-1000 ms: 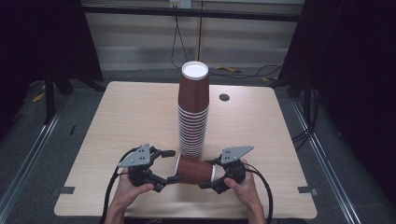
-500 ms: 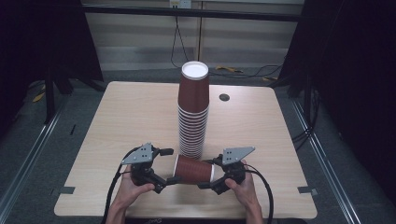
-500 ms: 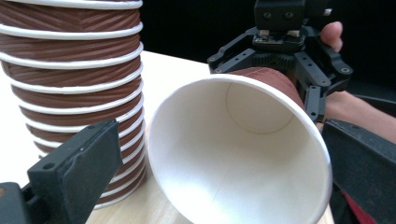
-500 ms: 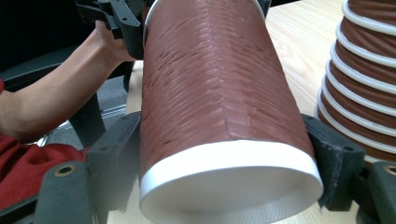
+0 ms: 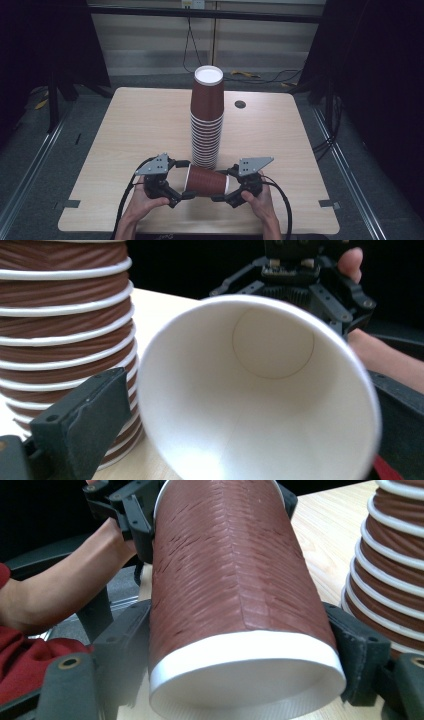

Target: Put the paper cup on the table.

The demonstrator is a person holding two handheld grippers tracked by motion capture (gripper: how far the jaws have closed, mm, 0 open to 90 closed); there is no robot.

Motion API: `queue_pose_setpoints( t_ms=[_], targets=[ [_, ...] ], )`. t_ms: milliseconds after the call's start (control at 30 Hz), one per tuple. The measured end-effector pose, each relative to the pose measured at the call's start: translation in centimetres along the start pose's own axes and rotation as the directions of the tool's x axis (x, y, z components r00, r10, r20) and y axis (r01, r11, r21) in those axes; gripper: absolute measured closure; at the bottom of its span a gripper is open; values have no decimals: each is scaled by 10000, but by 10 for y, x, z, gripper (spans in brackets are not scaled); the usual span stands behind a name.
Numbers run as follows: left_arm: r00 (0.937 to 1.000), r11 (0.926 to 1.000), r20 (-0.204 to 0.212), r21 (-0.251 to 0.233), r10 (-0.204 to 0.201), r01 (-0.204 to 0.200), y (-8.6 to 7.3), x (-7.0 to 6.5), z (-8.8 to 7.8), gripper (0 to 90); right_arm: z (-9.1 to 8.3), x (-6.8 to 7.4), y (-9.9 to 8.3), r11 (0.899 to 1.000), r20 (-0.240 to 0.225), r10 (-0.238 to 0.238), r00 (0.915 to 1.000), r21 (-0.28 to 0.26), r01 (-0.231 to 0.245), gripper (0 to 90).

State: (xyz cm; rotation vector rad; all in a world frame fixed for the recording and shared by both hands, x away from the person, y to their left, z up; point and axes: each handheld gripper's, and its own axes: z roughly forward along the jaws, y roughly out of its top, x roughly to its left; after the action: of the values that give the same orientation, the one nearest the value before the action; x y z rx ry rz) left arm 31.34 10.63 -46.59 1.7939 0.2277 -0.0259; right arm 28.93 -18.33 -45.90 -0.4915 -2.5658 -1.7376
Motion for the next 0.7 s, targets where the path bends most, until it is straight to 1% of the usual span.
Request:
queue_pose_setpoints(
  t_ms=[33, 67, 100, 133, 167, 200, 233, 267, 300, 333, 400, 500, 633, 700],
  targets=[
    [10000, 10000, -19, 86, 50, -50, 1, -1, 1, 0, 0, 0, 0, 10000, 0, 0, 10000, 0, 0, 224],
    [9998, 9998, -160, 165, 130, -128, 1, -2, 4, 0, 0, 0, 0, 10000, -49, -9, 10000, -20, 9, 224],
    [9998, 9997, 115, 166, 181, -183, 2, -2, 5, 20, 0, 0, 0, 10000, -85, -21, 10000, -25, 21, 224],
    [9997, 9997, 162, 164, 192, -195, 2, -2, 6, 20, 0, 0, 0, 10000, -85, -21, 10000, -25, 21, 224],
    [9996, 9997, 205, 110, 205, -207, 2, -2, 7, 15, 0, 0, 0, 10000, -115, -29, 9999, -27, 29, 224],
    [9996, 9993, 65, 259, 273, -275, 2, -3, 8, 19, 0, 1, 1, 10000, -104, -87, 9999, -40, 87, 224],
    [9996, 9993, 65, 259, 273, -275, 2, -3, 8, 20, 0, 1, 1, 10000, -104, -87, 9999, -40, 87, 224],
    [9989, 9996, 398, 164, 237, -243, 2, -2, 10, 21, 0, 1, 1, 10000, -135, -99, 9999, 10, 99, 224],
    [9989, 9996, 398, 164, 237, -243, 2, -2, 10, 22, 0, 1, 1, 10000, -135, -99, 9999, 10, 99, 224],
    [9988, 9998, 442, 33, 216, -218, 2, -1, 9, 22, 0, 1, 1, 10000, -151, -96, 9998, 18, 96, 224],
    [9987, 9998, 483, -52, 177, -175, 2, -1, 9, 27, 0, 1, 1, 9999, -152, -133, 9998, -10, 133, 224],
    [9988, 9996, 403, 91, 270, -273, 4, -2, 8, 34, 0, 1, 0, 9999, -195, -170, 9997, 15, 171, 224],
    [9989, 9994, 408, 229, 239, -248, 4, -2, 7, 37, 3, 0, -1, 9999, -227, -157, 9996, -20, 157, 221],
    [9989, 9990, 331, 285, 338, -348, 5, -3, 6, 43, 5, 1, -3, 9999, -216, -149, 9997, -3, 149, 219]
  ],
)
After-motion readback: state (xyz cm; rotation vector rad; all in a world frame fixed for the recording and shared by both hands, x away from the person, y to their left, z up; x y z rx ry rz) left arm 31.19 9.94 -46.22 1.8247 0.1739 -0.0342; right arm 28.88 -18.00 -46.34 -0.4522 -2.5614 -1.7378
